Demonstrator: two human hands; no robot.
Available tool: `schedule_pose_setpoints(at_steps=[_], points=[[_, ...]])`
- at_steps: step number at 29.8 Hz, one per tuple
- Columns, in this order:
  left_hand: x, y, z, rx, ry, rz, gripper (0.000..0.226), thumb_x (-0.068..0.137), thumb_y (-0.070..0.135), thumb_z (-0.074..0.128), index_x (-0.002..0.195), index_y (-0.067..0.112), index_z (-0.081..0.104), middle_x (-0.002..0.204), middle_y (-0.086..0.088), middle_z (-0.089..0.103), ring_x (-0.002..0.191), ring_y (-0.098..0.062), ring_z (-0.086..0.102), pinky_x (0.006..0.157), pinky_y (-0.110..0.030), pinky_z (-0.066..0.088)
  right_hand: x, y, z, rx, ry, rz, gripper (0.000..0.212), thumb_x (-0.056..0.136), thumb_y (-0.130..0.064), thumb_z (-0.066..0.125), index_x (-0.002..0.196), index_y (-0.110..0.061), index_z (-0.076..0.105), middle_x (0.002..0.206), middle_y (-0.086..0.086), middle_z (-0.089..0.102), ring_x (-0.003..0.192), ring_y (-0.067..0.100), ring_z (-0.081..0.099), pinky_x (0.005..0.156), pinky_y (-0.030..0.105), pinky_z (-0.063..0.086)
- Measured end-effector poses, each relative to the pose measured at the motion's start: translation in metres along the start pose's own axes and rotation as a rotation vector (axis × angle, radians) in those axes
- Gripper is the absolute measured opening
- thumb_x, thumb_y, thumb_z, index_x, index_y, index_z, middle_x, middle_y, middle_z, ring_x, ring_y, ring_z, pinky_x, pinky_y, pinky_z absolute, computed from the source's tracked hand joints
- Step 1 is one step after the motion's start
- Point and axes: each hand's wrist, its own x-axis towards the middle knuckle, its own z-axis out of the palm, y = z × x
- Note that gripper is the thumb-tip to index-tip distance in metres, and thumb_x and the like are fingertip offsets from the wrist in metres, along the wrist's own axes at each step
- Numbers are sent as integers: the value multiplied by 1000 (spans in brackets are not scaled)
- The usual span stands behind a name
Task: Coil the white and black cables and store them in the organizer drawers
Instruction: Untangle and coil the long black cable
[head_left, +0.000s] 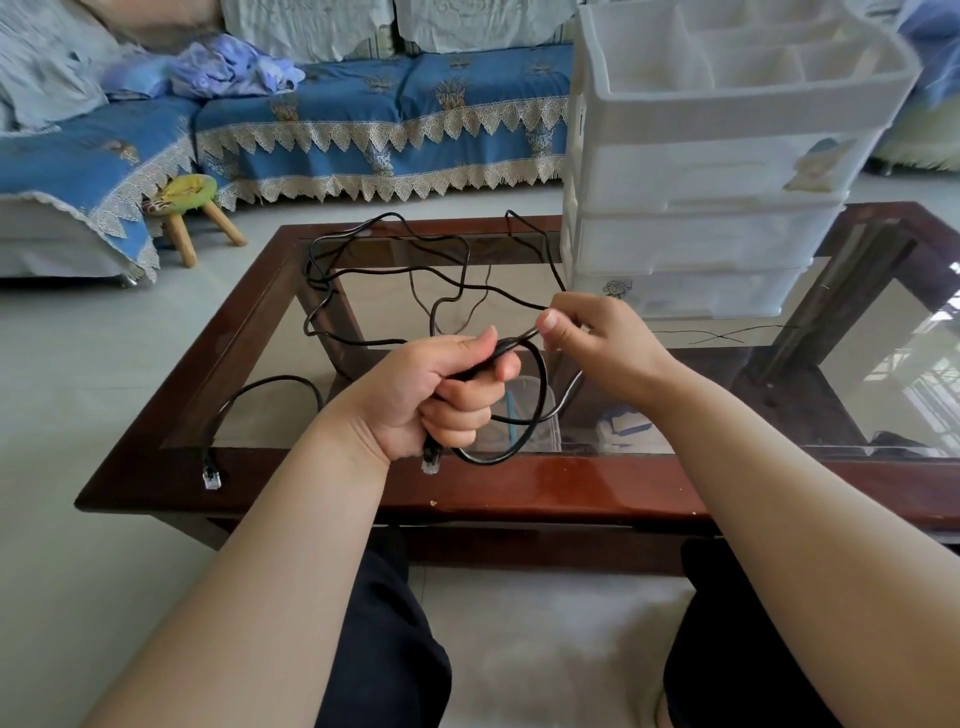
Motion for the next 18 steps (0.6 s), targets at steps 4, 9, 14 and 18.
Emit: schedule_pose_setpoints(at_steps=[4,9,14,18], points=[[-10,5,-5,-165,2,100,40,95,46,33,69,19,49,47,11,18,35,-5,13,35,-14,16,5,6,-7,27,-24,92,69,89,-69,26,91,-11,63,77,-14,59,77,0,55,71,29,42],[-15,7,-20,-321,-33,275,37,98,35,33,71,17,50,46,9,22,35,-6,18,35,-15,22,10,25,6,26,-120,197,44,94,-60,31,102,-25,55,98,-9,63,98,14,58,90,38,46],[-24,11,-34,-502,79,487,34,98,29,35,69,16,48,46,10,21,34,-5,18,30,-17,25,13,23,12,-222,-131,123,33,95,-51,37,115,-27,49,107,-4,60,106,22,51,94,41,37],[-27,14,-35,-573,273,625,36,96,27,35,63,19,44,45,10,19,34,-5,13,28,-15,22,17,27,8,-407,-65,44,36,92,-50,46,120,-29,50,131,-4,51,127,21,39,112,43,20]])
